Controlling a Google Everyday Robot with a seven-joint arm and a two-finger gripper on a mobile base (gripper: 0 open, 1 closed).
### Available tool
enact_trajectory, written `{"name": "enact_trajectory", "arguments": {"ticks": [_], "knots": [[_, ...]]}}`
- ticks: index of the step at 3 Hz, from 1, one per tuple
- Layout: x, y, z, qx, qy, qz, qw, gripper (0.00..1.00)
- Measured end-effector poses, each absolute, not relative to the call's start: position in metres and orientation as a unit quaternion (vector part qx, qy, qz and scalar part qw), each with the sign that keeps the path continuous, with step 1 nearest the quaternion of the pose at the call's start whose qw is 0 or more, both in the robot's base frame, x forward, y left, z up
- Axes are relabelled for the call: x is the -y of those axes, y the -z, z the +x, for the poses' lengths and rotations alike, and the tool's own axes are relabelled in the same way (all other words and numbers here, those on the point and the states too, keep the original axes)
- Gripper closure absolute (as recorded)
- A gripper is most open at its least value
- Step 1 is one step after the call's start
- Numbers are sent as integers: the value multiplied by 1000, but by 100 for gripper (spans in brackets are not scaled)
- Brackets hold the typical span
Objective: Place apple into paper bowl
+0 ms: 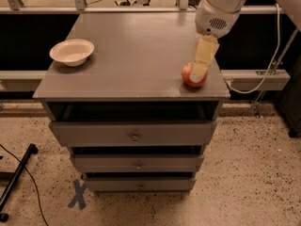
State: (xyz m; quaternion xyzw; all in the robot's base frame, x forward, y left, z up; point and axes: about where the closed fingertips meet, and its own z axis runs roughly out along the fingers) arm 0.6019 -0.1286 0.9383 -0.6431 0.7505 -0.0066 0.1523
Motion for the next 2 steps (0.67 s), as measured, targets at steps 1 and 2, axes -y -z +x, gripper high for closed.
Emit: {"name": "enact_trajectory", "arguments": {"ticks": [1, 2], "knots": [[118, -909, 609, -755, -10, -641, 140, 0], [118, -909, 609, -755, -10, -641, 140, 0]]}}
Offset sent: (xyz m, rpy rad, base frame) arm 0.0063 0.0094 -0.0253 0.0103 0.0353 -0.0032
